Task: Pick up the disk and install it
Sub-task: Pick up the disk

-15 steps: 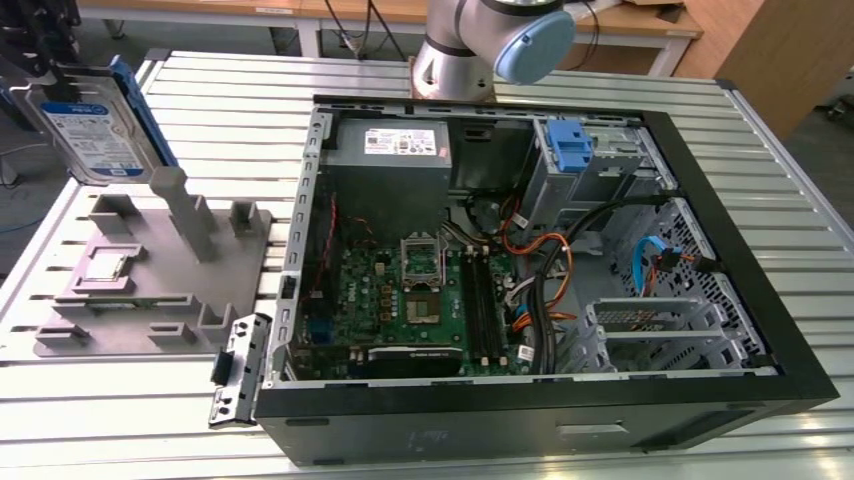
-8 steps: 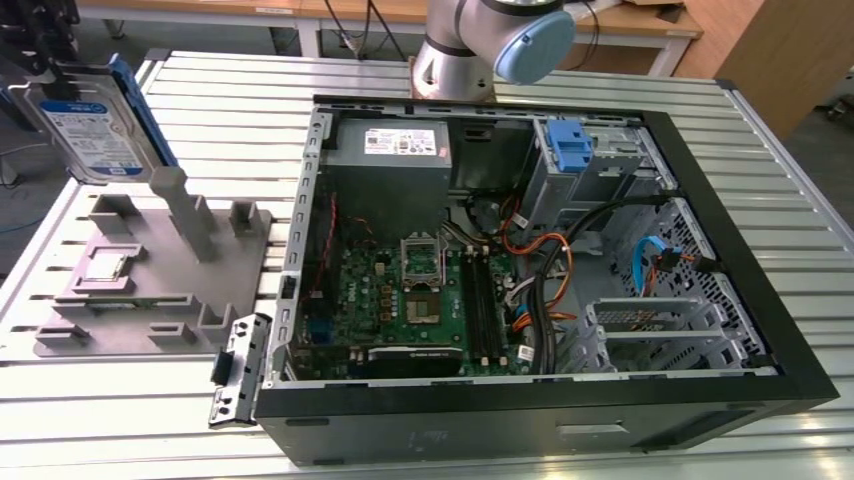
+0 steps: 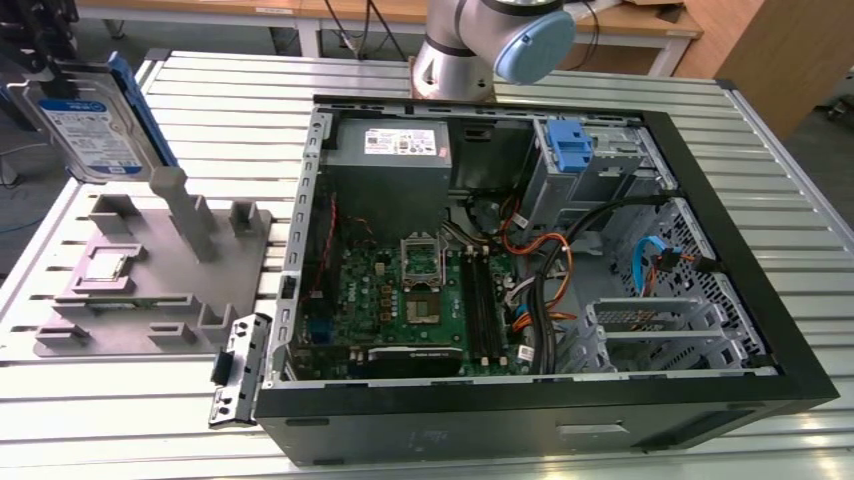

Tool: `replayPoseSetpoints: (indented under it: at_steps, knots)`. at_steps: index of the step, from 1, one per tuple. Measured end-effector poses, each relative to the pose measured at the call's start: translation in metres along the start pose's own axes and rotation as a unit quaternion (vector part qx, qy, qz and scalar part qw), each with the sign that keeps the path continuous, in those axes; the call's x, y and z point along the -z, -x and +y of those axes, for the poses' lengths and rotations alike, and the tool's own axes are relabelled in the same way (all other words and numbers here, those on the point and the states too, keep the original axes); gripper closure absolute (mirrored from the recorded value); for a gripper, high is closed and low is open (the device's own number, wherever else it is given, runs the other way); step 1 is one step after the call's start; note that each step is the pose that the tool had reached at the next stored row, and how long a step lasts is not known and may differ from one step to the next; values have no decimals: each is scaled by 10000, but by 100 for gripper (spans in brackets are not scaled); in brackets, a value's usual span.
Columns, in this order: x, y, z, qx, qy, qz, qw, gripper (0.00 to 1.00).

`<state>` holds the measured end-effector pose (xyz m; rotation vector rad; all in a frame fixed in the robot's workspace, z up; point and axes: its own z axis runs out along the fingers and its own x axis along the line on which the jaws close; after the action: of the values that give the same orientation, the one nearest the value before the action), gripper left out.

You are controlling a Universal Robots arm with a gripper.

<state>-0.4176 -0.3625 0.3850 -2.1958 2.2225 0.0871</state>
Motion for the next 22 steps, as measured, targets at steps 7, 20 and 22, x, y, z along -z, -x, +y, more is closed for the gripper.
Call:
replayPoseSetpoints:
  at_steps: [7,20,22]
  knots:
    - [5,0,0,0,0,0,10000,65]
    - [52,3,1,0,0,0,10000,65]
    - [52,3,1,0,-1,0,10000,65]
